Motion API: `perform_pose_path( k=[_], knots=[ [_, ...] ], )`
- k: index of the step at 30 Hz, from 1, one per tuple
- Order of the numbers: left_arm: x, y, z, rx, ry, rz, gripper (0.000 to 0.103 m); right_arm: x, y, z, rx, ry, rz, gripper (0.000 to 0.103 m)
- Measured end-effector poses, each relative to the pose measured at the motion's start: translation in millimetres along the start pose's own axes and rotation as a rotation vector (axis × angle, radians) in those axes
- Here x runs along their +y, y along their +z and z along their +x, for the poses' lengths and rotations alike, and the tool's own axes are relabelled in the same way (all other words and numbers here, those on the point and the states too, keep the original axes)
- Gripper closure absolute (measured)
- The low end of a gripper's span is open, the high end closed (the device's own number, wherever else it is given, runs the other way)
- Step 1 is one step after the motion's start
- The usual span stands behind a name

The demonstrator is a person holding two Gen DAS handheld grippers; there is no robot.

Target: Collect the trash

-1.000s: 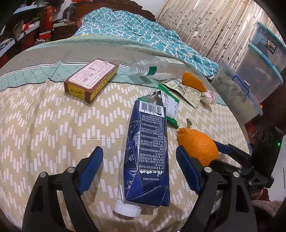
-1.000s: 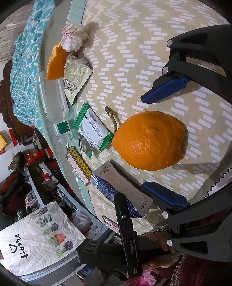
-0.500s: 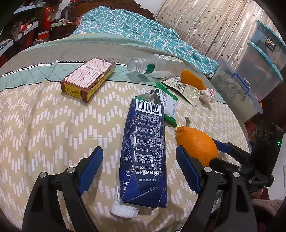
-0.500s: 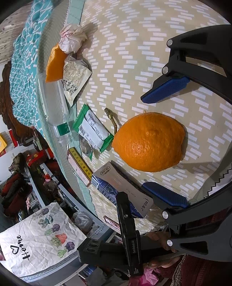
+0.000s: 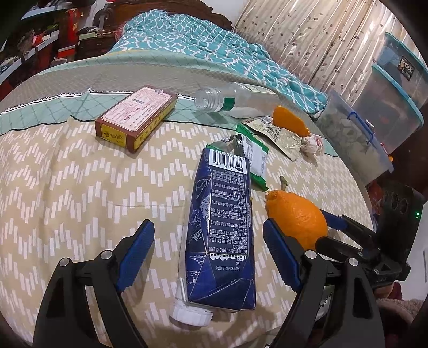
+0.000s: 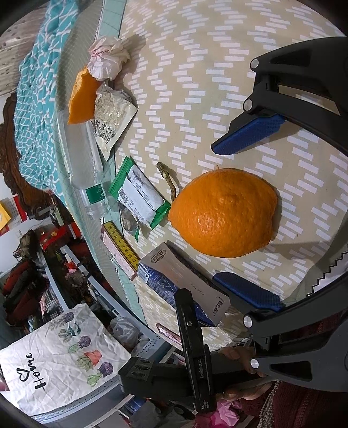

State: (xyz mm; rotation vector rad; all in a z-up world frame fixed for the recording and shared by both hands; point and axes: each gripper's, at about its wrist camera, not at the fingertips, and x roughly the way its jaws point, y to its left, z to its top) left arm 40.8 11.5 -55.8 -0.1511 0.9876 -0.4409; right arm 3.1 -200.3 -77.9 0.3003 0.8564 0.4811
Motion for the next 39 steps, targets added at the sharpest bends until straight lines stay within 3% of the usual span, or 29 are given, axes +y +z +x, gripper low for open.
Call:
perform_pose_path(
  k=[14,21,23,27,28,29,30,31,33,35,39],
  knots=[
    [7.4,-2.8,-7.0,-0.003,-0.008,-0.008,0.025,1.8,-3.4,-0.3,-0.001,0.000,0.011,0.014],
    [-15.5,-4.3,0.9,0.014,0.018,0.072,0.025,7.8,-4.9,3.7,0.012,0.009,-0.007,0.014],
    [-20.0,-4.8,5.5,0.020,0.033,0.092,0.029,8.6,-5.8,7.4,0.021,0.004,-0.002,0.014],
    [-16.4,-6.7,16.0,0.047,0.074,0.093,0.054,15.1,-5.0,11.3,0.022,-0.027,-0.025,0.013],
    [-14.6,-6.7,15.0,0.040,0.067,0.091,0.054,18.0,-5.1,13.0,0.022,-0.045,-0.041,0.013],
    [-13.4,-6.5,14.3,0.042,0.060,0.083,0.054,20.7,-5.3,14.6,0.024,-0.070,-0.060,0.017],
    [-12.8,-6.6,13.3,0.043,0.052,0.075,0.054,24.1,-5.4,16.1,0.025,-0.102,-0.076,0.029],
    [-12.0,-6.9,11.1,0.039,0.041,0.069,0.054,24.6,-5.2,15.6,0.026,-0.096,-0.082,0.033],
    [-12.9,-6.1,4.7,0.021,0.033,0.074,0.054,23.4,-5.0,14.1,0.037,-0.040,-0.063,0.052],
    [-16.6,-3.8,-6.4,-0.010,0.021,0.087,0.054,25.1,-6.2,9.5,0.026,-0.063,-0.080,0.062],
    [-26.9,2.6,-21.6,-0.046,-0.024,0.099,0.054,17.5,-6.4,-7.3,-0.012,-0.023,-0.041,0.066]
  ],
)
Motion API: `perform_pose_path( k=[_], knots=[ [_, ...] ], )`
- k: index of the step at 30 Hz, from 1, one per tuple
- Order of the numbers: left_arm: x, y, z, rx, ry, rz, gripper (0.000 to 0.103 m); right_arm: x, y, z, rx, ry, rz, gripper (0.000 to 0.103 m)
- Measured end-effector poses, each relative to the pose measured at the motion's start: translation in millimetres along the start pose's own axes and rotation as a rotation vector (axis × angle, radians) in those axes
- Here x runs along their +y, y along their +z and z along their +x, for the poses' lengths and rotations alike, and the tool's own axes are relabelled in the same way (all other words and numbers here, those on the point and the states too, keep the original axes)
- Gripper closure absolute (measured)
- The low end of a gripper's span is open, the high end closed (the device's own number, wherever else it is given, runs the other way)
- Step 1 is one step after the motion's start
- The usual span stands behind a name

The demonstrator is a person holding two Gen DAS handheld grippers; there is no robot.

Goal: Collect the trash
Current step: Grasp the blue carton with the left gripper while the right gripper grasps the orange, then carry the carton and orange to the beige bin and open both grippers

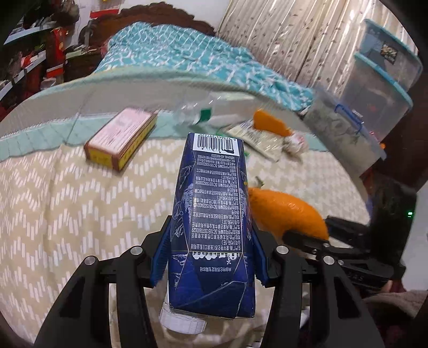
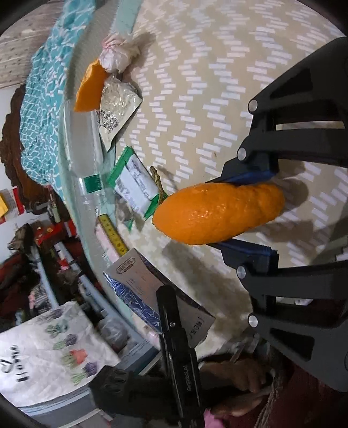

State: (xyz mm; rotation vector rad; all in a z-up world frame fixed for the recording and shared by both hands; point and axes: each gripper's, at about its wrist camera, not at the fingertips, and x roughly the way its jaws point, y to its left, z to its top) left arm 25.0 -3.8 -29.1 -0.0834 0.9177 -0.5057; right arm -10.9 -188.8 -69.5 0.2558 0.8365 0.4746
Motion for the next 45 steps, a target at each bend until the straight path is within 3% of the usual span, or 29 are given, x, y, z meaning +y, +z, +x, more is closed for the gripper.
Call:
perform_pose_path(
  k=[5,10,21,27,28,30,32,33,36,40,45],
  knots=[
    [-31.1,16.5,2.6,0.005,-0.094,0.051,0.054,-23.2,0.9,-28.3,-0.071,-0.015,0.056,0.066],
    [-79.8,36.9,35.0,0.070,-0.174,0.143,0.054,-68.3,-6.1,-59.4,-0.141,-0.102,0.155,0.066],
    [-258.5,81.9,158.6,0.272,-0.387,0.406,0.054,-205.4,-43.7,-181.9,-0.347,-0.408,0.462,0.066],
    [-368.9,105.9,227.5,0.361,-0.461,0.498,0.054,-292.6,-56.1,-230.0,-0.399,-0.541,0.644,0.065],
    [-389.3,110.3,239.1,0.363,-0.459,0.510,0.054,-306.9,-56.1,-234.5,-0.406,-0.558,0.673,0.064],
    [-421.1,117.1,257.4,0.344,-0.454,0.530,0.053,-327.1,-55.9,-239.5,-0.418,-0.589,0.717,0.047],
    [-448.5,120.3,274.1,0.321,-0.400,0.561,0.031,-336.5,-62.8,-247.7,-0.448,-0.649,0.761,0.036],
    [-454.4,120.8,275.8,0.305,-0.375,0.563,0.025,-336.2,-66.1,-253.5,-0.491,-0.658,0.774,0.033],
    [-456.6,118.6,267.4,0.282,-0.397,0.558,0.025,-324.7,-79.1,-271.6,-0.599,-0.708,0.787,0.033],
    [-425.5,108.7,236.9,0.236,-0.420,0.570,0.025,-299.6,-89.5,-284.6,-0.699,-0.692,0.788,0.035],
    [-345.2,78.9,199.6,0.311,-0.448,0.501,0.026,-265.7,-65.7,-261.8,-0.640,-0.572,0.671,0.044]
  ],
)
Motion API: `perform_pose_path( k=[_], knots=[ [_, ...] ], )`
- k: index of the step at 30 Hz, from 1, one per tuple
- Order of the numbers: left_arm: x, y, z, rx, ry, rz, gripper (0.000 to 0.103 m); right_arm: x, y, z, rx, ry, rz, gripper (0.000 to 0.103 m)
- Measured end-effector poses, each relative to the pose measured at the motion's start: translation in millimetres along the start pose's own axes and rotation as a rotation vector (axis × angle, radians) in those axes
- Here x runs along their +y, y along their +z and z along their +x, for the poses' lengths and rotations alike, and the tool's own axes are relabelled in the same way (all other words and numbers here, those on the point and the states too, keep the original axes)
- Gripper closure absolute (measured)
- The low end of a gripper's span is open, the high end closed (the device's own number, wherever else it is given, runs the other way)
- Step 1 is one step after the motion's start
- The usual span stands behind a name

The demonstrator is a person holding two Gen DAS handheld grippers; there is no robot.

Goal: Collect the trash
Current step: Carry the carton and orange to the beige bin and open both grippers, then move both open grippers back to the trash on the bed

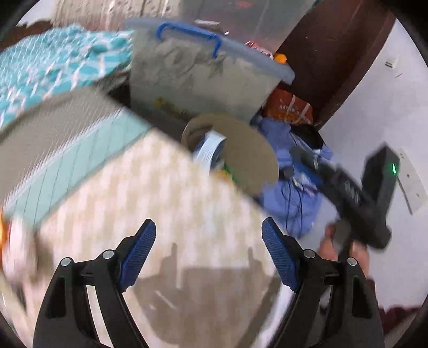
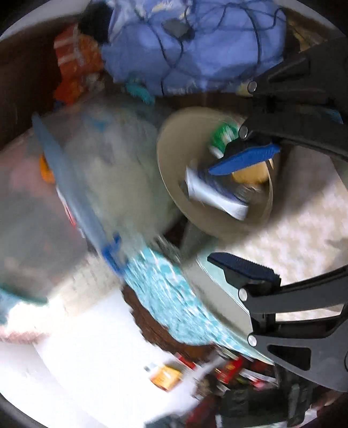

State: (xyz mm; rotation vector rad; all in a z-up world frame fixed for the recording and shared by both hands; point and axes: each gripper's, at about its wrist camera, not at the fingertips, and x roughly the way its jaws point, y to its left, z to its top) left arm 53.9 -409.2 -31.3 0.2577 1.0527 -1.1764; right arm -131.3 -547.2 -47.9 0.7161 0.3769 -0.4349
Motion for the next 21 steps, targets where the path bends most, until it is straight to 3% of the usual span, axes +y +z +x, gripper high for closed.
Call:
perform_pose_path(
  k=[5,10,12,15,18,21],
  knots=[
    [46.6,-81.8,-52.9,-0.013,0.114,-0.058,0.026,70.8,-28.5,29.8,0.171,0.173,-0.101,0.044],
    [111.8,-157.1,-114.3,-0.084,0.213,-0.283,0.031,159.6,-87.2,75.8,0.456,0.405,-0.203,0.045],
    [132.0,-177.4,-137.7,-0.131,0.250,-0.358,0.031,191.1,-114.0,91.4,0.552,0.453,-0.243,0.047],
    [159.9,-199.3,-172.2,-0.207,0.325,-0.444,0.031,230.4,-144.9,113.0,0.621,0.459,-0.316,0.048],
    [183.8,-211.2,-199.1,-0.280,0.371,-0.515,0.030,253.7,-160.2,134.6,0.633,0.431,-0.310,0.046],
    [206.5,-213.1,-211.4,-0.337,0.402,-0.573,0.018,266.8,-164.7,159.2,0.619,0.366,-0.302,0.041]
  ],
)
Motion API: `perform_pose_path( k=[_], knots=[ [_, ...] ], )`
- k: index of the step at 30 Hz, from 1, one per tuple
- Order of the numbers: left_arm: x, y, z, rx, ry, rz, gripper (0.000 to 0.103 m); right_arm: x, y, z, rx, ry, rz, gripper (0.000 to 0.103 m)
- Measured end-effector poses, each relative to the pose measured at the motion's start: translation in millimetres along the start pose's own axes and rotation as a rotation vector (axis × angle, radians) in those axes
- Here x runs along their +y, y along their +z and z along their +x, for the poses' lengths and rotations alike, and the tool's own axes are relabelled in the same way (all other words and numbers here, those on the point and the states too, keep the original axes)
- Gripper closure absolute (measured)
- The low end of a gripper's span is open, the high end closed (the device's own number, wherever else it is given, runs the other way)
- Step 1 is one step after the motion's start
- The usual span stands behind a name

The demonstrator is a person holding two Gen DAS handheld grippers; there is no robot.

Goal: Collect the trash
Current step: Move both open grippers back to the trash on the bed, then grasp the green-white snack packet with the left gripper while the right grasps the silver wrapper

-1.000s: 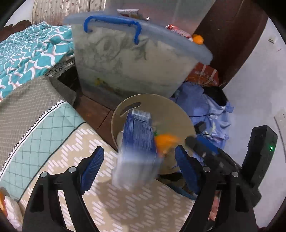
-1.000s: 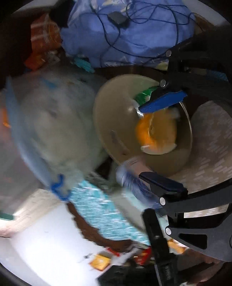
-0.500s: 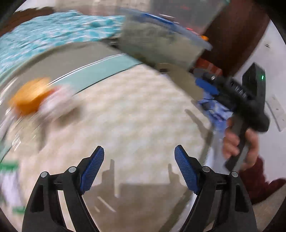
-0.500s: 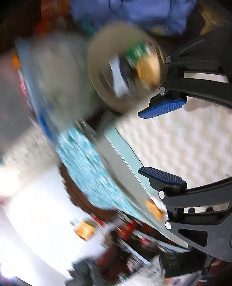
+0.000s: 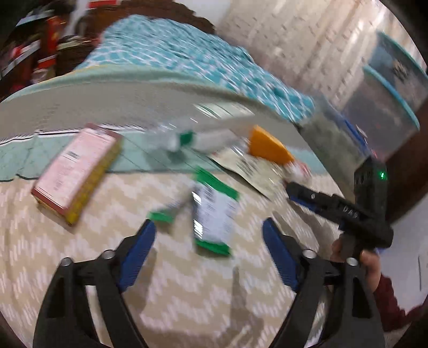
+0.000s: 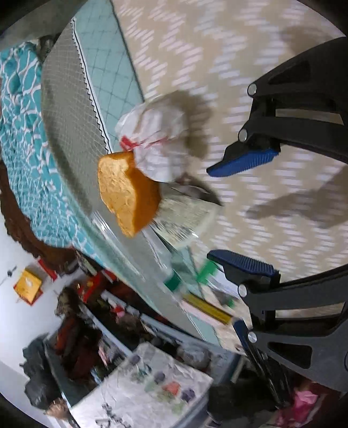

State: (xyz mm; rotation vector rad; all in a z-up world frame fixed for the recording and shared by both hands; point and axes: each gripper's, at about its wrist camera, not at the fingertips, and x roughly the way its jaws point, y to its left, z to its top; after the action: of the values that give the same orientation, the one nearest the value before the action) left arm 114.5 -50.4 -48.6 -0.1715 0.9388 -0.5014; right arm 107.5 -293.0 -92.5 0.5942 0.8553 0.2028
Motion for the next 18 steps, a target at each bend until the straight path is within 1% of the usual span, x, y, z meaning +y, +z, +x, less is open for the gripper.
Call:
perform_pose_path(
  k=[2,4,5,6,7,8,9,10,11,13,15,18],
  knots=[
    [10.2,6.7,10.6,0.003,0.024,-0.024,0.017,4.0,5.7,12.6,-0.023,-0.011,0.004,0.040],
    [5.5,11.5,24.0,0.029,0.014,-0.008,0.017,8.6,10.9,22.7,-0.028,-0.013,-0.002,0.040],
    [0.1,12.2,31.2,0.037,0.015,0.011,0.017,8.3,12.7,25.1,-0.016,-0.008,-0.004,0.046],
    [-2.8,9.4,33.6,0.041,0.018,0.029,0.019,9.0,12.6,27.2,0.003,0.003,-0.002,0.071],
    [-7.4,6.8,38.0,0.049,0.022,0.051,0.027,9.3,9.1,27.3,0.024,0.027,0.007,0.080],
    [-10.7,3.8,42.2,0.064,0.024,0.068,0.037,12.6,4.5,25.5,0.024,0.036,0.007,0.080],
    [-15.7,-0.1,42.7,0.045,0.062,0.094,0.054,15.3,-0.3,21.8,0.023,0.039,-0.004,0.081],
    [-19.6,-4.2,43.2,0.051,0.072,0.129,0.081,20.7,-7.3,16.4,0.021,0.040,-0.021,0.082],
    [-20.8,-7.6,45.1,0.067,0.045,0.137,0.084,23.9,-14.4,10.7,0.019,0.041,-0.032,0.082],
    [-17.1,-13.3,38.1,0.064,0.017,0.124,0.093,31.1,-34.1,-7.9,0.005,0.038,-0.066,0.082],
    [-13.1,-20.5,28.1,0.062,-0.004,0.119,0.095,32.9,-51.4,-24.7,-0.009,0.035,-0.076,0.083],
    [-6.6,-34.5,8.0,0.057,-0.038,0.100,0.097,24.0,-76.3,-57.1,-0.065,0.003,-0.059,0.083]
  ],
)
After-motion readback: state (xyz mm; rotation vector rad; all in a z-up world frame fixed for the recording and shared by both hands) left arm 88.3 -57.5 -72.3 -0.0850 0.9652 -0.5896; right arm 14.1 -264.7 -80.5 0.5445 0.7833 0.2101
